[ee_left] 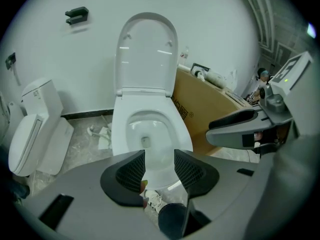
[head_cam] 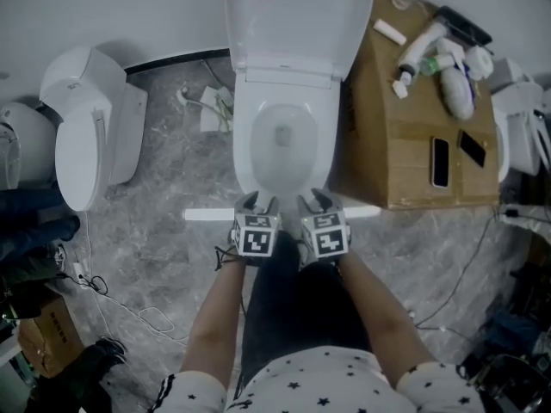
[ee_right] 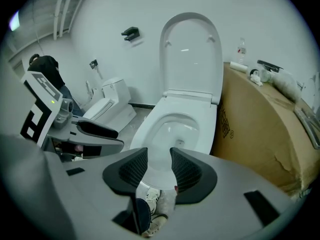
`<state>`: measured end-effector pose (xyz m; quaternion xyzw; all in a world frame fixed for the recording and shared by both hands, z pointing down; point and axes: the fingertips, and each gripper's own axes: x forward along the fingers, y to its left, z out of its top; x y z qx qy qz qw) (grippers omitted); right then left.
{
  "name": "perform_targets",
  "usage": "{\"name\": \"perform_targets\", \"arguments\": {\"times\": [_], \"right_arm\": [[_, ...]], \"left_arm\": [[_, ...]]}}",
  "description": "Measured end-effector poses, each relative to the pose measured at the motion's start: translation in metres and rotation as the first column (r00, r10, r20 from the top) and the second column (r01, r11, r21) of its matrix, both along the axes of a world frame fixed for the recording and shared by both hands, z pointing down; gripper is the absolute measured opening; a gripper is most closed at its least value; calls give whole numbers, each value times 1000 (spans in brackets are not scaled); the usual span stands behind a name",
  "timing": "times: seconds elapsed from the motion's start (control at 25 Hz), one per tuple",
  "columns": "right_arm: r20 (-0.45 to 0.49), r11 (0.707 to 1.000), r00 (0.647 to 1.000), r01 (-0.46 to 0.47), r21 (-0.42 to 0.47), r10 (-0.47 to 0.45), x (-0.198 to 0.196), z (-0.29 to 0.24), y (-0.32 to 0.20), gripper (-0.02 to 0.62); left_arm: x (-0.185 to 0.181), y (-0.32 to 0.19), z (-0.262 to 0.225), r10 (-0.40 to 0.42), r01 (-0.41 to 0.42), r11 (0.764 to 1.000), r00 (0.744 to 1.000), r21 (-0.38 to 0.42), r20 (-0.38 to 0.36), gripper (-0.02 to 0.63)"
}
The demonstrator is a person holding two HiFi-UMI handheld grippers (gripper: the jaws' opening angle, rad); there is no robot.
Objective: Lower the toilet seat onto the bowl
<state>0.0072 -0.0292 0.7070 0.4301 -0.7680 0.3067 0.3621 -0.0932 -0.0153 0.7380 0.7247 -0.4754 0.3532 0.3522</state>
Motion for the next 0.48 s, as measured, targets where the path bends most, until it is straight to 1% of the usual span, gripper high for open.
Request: {"name": "perform_targets", "arguments": {"times": [0.12, 0.32, 0.48], "right_arm": [[9, 1000, 1000, -1, 22, 1, -1, -20, -1, 150], [28, 997, 999, -32, 66, 30, 4, -54, -3, 112], [46, 993, 998, -52, 103, 48, 9, -80, -3, 83]], "left_arm": [[0, -4, -23, -21, 21, 999, 1000, 39, -3, 164], [9, -7, -60, -24, 26, 996, 1000, 82, -17, 137], [18, -5, -86, -27, 28, 993, 1000, 116, -17, 93]]}}
